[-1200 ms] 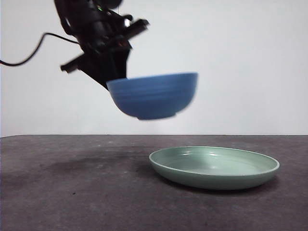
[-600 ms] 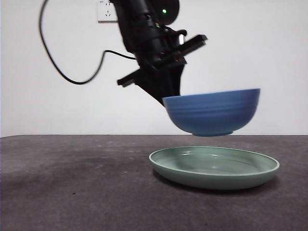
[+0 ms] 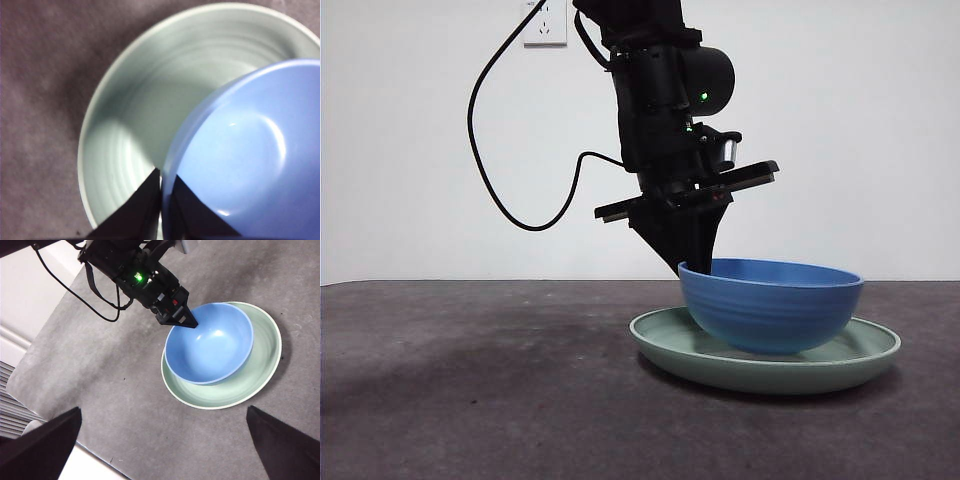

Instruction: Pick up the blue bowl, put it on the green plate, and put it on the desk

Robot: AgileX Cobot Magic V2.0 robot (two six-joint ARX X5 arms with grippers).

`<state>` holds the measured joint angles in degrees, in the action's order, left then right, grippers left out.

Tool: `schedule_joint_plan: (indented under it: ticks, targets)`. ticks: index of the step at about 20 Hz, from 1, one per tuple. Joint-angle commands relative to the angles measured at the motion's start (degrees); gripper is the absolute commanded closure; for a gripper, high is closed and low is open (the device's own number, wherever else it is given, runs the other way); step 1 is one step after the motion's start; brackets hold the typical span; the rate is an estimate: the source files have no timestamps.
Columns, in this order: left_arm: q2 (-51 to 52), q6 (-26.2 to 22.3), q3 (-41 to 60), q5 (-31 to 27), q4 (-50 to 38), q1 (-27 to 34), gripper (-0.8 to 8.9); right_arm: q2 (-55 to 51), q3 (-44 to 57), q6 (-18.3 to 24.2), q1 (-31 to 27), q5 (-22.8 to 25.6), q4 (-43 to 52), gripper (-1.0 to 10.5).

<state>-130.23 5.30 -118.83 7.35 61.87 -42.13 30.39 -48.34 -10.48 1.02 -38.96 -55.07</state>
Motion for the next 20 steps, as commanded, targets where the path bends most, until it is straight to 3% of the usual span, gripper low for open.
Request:
schedule_joint_plan:
  ticks: [1,13,18,20]
  targets:
    - [-1.7,-1.3,-1.9,-0.1,-0.9,0.0,7.98,0.1,-1.0,0.7,0.0,0.1,0.7,3.9]
    - [-4.1,-2.0,-2.4,-0.1,0.0,0.9,7.63,0.1,-1.0,0.7,0.0,2.4,1.9,3.9]
    - [-4.1,-1.6,-4.6,-0.1,0.3,0.9,3.48,0.1,-1.0,0.6,0.0,3.2,2.6,3.9]
    - [-4.1,-1.6,-6.0,-0.1,1.1,0.9,3.07,0.1,-1.0,0.5,0.0,3.2,2.6,3.9]
